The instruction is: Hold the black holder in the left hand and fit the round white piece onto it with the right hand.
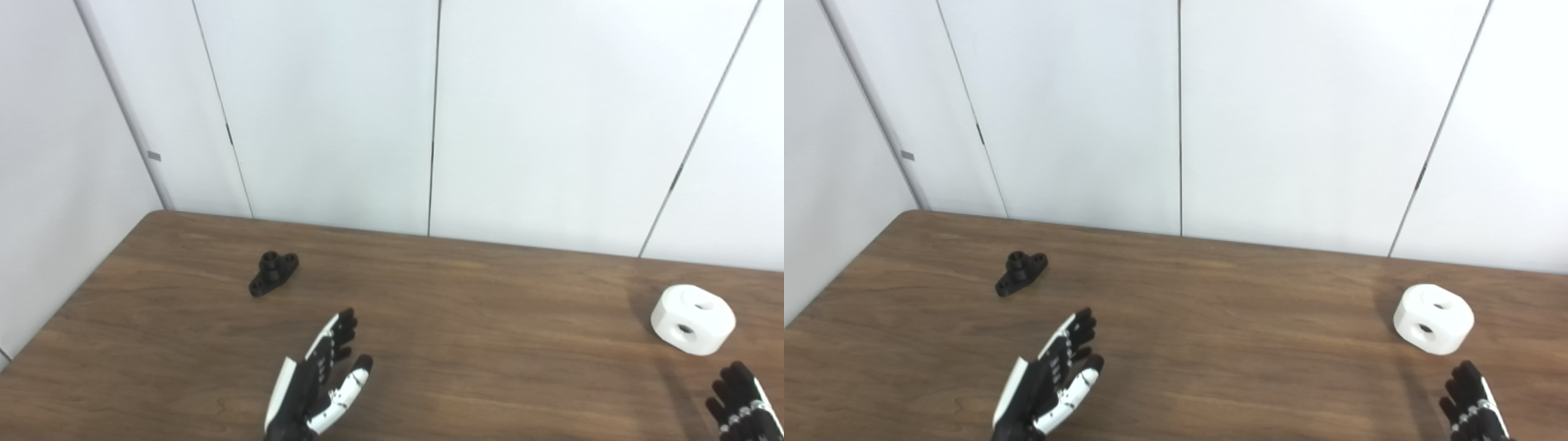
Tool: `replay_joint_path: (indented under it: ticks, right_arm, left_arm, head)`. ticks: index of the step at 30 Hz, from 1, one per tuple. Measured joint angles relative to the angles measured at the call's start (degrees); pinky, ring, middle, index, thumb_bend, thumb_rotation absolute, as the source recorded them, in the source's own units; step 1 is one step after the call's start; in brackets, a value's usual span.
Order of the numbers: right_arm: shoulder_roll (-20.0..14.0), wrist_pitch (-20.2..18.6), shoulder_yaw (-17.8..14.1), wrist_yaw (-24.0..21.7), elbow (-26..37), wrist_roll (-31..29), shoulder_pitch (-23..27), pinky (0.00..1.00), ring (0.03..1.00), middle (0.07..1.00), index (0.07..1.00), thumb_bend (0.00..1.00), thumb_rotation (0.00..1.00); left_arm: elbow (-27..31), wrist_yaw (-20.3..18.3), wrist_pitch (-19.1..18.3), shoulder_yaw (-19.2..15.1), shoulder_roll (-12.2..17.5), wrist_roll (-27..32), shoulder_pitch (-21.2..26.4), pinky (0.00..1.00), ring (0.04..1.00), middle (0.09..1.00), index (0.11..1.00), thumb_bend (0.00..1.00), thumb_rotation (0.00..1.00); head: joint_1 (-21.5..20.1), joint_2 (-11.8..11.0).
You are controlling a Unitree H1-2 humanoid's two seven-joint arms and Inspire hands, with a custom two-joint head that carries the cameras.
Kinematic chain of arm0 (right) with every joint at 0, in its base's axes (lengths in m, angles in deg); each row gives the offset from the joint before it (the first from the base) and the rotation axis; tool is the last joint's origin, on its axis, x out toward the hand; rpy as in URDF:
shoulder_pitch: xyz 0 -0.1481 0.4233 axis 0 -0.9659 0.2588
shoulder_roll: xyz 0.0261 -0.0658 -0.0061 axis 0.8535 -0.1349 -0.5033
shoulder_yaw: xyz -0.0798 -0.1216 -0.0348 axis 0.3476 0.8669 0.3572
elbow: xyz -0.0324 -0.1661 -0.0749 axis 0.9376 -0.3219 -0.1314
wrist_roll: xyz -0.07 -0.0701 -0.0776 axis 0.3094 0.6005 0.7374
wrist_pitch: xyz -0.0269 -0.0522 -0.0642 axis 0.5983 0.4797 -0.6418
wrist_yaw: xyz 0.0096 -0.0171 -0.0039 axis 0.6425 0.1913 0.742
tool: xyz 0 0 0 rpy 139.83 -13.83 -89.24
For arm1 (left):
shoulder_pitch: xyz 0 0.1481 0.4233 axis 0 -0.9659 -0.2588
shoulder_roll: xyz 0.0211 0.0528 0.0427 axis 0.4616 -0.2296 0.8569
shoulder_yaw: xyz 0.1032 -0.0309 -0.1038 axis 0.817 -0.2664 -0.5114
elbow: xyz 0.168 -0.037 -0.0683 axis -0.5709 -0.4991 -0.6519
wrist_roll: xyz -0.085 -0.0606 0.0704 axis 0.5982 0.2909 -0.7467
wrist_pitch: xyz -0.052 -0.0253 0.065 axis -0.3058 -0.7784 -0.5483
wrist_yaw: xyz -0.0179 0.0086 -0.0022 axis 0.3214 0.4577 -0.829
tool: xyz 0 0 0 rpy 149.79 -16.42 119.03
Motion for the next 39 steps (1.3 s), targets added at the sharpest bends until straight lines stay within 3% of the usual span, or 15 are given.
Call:
replay_joint_path:
  ticks: [1, 4, 11, 15, 18, 25, 39]
  right_arm:
    - [0.0, 0.0, -0.1, 0.0, 0.0, -0.1, -0.1, 1.00, 1.000, 1.000, 0.990, 0.72, 1.00]
    - [-0.2, 0.0, -0.3, 0.0, 0.1, -0.1, -0.4, 1.00, 1.000, 1.000, 0.992, 0.74, 1.00]
    - [-0.5, 0.0, -0.4, 0.0, -0.1, 0.0, -0.7, 1.00, 1.000, 1.000, 0.991, 0.74, 1.00]
    - [-0.6, -0.1, -0.5, 0.0, -0.1, 0.1, -0.9, 1.00, 1.000, 1.000, 0.988, 0.75, 1.00]
    - [-0.6, -0.2, -0.5, 0.0, -0.1, 0.1, -1.0, 1.00, 1.000, 1.000, 0.990, 0.73, 1.00]
    - [-0.6, -0.2, -0.5, 0.0, 0.0, 0.0, -1.1, 1.00, 1.000, 1.000, 0.983, 0.73, 1.00]
    - [-0.6, -0.3, -0.5, -0.1, 0.1, -0.3, -1.3, 1.00, 1.000, 1.000, 0.983, 0.73, 1.00]
  left_arm:
    - [1.2, 0.0, -1.3, -0.4, 0.1, -1.3, 0.2, 0.87, 0.901, 0.933, 0.949, 0.50, 0.30]
    - [3.0, -0.1, -5.4, -1.8, 0.7, -5.1, 1.3, 0.85, 0.897, 0.924, 0.935, 0.59, 0.26]
    - [6.9, -1.2, -14.1, -3.5, 5.9, -15.6, 3.7, 0.85, 0.907, 0.928, 0.909, 0.73, 0.29]
    - [8.4, -3.1, -19.9, -4.4, 9.1, -20.1, 6.3, 0.84, 0.902, 0.918, 0.909, 0.74, 0.34]
    - [8.4, -4.4, -21.8, -5.0, 11.1, -21.1, 8.2, 0.82, 0.899, 0.921, 0.915, 0.73, 0.35]
    - [5.4, -5.5, -22.4, -7.0, 16.3, -20.9, 11.7, 0.88, 0.942, 0.937, 0.908, 0.76, 0.33]
    - [-7.9, -4.3, -22.0, -6.8, 21.2, -23.2, 19.2, 0.81, 0.915, 0.906, 0.866, 0.79, 0.40]
  head:
    - [0.1, 0.1]
    - [0.2, 0.3]
    - [0.0, 0.9]
    - [-0.1, 1.1]
    - [-0.2, 1.3]
    - [-0.1, 1.9]
    - [0.0, 2.5]
